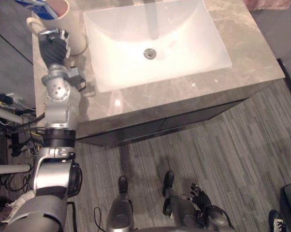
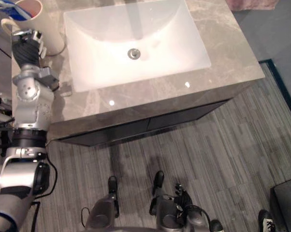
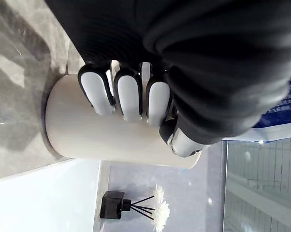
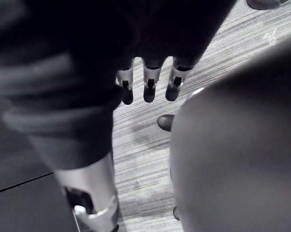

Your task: Organize washtable

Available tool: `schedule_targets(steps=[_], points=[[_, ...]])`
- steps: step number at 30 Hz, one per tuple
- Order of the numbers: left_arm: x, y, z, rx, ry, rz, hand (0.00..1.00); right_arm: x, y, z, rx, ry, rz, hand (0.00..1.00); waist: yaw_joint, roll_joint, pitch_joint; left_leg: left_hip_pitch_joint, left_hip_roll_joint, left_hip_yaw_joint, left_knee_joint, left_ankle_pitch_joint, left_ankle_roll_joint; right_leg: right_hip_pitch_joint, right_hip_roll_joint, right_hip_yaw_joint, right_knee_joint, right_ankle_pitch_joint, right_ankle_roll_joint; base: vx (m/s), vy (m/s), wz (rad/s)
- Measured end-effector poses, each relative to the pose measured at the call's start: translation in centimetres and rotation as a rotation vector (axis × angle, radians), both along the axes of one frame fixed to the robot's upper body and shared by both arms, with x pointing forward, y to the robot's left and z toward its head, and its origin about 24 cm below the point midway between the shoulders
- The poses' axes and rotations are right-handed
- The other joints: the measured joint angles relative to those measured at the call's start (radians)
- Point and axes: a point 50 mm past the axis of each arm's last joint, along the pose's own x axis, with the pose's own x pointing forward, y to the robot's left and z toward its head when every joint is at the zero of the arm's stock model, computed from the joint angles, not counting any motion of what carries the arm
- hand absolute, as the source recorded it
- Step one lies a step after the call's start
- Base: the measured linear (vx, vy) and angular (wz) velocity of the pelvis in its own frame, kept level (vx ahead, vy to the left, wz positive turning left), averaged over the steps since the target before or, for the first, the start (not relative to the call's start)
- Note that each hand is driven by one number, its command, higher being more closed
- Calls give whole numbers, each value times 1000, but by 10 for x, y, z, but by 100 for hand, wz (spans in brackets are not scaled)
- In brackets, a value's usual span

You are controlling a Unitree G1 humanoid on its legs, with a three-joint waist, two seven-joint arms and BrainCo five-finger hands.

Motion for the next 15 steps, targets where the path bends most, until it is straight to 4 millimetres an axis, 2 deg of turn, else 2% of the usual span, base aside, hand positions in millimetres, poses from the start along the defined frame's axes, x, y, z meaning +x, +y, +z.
schedule_targets(steps=[7,11,15], points=[[1,6,-7,8,33,18,100,0,0,0,8,1,-23,0,-1,0,0,9,-1,-3,0,0,0,10,-1,-5,0,0,0,0,0,0],[-3,11,-29,36,97,14,100,-1,0,-1,6,4,-23,0,0,3,-3,12,-1,-6,0,0,0,14,-1,-12,0,0,-1,0,0,0],[-20,8,-51,81,122,-19,100,-2,-1,-2,3,12,-30,0,0,9,-15,22,-2,-19,-1,0,0,40,-1,-29,-15,-1,-1,9,2,10]])
